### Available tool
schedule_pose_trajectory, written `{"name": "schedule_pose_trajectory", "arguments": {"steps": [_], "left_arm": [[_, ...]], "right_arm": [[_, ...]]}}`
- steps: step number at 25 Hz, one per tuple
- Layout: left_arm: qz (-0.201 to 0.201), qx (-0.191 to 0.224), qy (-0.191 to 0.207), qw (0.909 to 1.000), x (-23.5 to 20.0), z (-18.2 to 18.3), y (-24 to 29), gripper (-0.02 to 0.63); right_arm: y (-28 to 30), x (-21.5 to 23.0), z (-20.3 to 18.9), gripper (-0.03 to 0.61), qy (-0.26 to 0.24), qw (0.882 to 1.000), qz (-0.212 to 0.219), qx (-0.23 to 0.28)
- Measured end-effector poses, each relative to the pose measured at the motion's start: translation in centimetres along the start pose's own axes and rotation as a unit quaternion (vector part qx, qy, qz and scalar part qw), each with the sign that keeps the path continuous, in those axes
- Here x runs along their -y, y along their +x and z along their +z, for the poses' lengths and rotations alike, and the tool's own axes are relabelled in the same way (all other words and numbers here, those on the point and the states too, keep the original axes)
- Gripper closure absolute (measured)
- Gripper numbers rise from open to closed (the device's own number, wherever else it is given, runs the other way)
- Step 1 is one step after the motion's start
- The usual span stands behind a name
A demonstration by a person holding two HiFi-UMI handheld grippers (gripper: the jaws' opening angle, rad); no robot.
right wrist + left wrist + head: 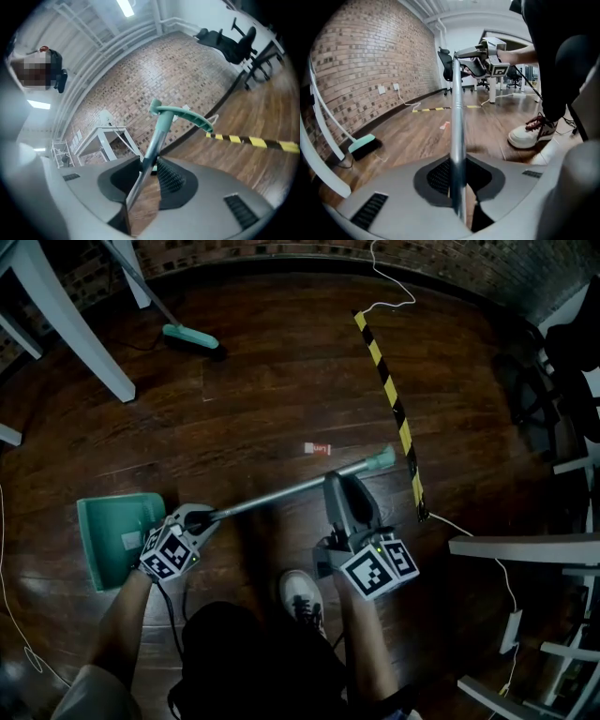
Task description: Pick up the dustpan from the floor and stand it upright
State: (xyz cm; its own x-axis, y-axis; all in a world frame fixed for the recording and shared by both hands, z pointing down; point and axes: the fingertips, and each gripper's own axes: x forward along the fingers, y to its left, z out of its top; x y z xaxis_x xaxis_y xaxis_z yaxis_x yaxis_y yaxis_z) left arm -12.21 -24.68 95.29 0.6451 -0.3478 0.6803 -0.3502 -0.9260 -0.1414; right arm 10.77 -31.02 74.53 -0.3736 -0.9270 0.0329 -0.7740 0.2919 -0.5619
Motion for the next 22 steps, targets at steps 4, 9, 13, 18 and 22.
{"name": "schedule_pose_trajectory", "arguments": {"steps": [4, 9, 13, 18, 22], "left_arm": [[0.015, 0.073, -0.007, 0.9972, -0.9, 6.6, 0.6, 0.537], [0.018, 0.159, -0.04, 0.9863, -1.5, 12.6, 0.6, 0.538], [-0.012, 0.216, -0.077, 0.9733, -1.0, 15.4, -0.2, 0.537], [-0.043, 0.25, -0.086, 0.9635, -0.2, 16.7, -1.3, 0.541], [-0.028, 0.247, -0.094, 0.964, -0.9, 16.5, -1.8, 0.541]], "right_arm": [[-0.4, -4.7, 7.7, 0.471, -0.099, 0.994, 0.007, 0.055], [0.2, -11.1, 13.2, 0.48, -0.185, 0.978, 0.034, 0.095], [0.1, -18.1, 14.8, 0.499, -0.242, 0.96, 0.093, 0.109], [0.4, -27.2, 12.0, 0.5, -0.277, 0.932, 0.217, 0.087], [0.4, -28.4, 10.3, 0.5, -0.283, 0.929, 0.228, 0.072]]}}
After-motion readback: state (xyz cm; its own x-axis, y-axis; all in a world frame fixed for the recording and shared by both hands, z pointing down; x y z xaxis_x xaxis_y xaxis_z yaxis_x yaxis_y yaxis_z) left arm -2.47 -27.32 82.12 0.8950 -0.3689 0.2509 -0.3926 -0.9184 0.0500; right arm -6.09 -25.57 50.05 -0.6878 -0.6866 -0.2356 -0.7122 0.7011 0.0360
